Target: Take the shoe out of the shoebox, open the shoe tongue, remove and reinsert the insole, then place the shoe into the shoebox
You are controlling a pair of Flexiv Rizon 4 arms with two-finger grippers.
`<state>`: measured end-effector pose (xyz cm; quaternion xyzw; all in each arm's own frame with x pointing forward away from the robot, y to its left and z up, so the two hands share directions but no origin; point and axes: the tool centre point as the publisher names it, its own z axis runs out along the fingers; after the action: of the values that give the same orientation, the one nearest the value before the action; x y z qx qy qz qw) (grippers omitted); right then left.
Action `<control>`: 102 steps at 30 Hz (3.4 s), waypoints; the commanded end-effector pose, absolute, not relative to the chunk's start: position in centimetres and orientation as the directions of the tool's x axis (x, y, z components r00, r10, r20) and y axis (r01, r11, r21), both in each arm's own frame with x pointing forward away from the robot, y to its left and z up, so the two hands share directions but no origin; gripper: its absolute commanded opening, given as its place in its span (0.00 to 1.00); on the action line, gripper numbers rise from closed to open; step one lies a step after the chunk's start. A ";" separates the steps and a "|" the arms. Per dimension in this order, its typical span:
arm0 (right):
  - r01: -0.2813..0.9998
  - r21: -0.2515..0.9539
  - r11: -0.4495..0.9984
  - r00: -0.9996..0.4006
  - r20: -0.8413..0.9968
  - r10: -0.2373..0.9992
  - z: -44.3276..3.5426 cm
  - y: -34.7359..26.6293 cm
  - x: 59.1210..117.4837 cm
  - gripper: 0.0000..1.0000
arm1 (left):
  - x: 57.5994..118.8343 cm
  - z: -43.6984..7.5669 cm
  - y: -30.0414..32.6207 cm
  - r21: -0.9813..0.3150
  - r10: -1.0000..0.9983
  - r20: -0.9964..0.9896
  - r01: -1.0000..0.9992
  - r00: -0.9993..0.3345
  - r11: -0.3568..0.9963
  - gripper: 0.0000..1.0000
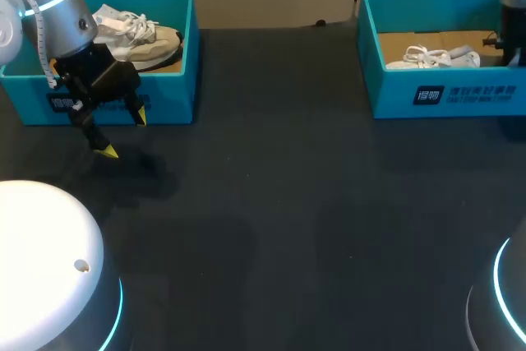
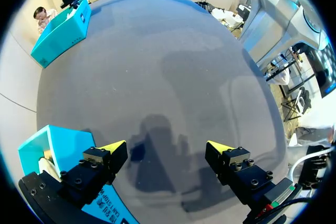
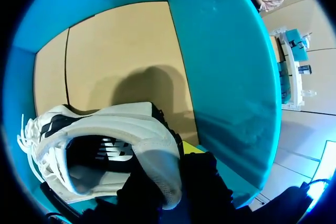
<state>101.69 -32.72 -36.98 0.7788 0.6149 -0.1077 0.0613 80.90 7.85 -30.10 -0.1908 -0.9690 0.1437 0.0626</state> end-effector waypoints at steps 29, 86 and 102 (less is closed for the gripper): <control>0.983 -0.001 -0.182 0.178 -0.226 0.958 -33.3 -31.4 101.5 1.00 | 80.8 -30.0 7.9 -0.298 0.388 0.067 0.353 -0.919 0.887 1.00; 0.981 0.063 -0.182 0.185 -0.042 0.982 -20.9 -15.7 88.3 1.00 | 80.8 -30.0 7.9 -0.298 0.388 0.067 0.353 -0.919 0.887 1.00; 0.980 0.064 -0.187 0.190 -0.035 0.981 -20.8 -15.7 88.1 1.00 | 81.6 -28.1 8.5 -0.299 0.391 0.030 0.365 -0.920 0.882 1.00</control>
<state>88.15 -15.66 -20.77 0.7704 0.6366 0.0059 0.0352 81.74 7.80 -29.40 -0.1932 -0.9689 0.1468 0.0493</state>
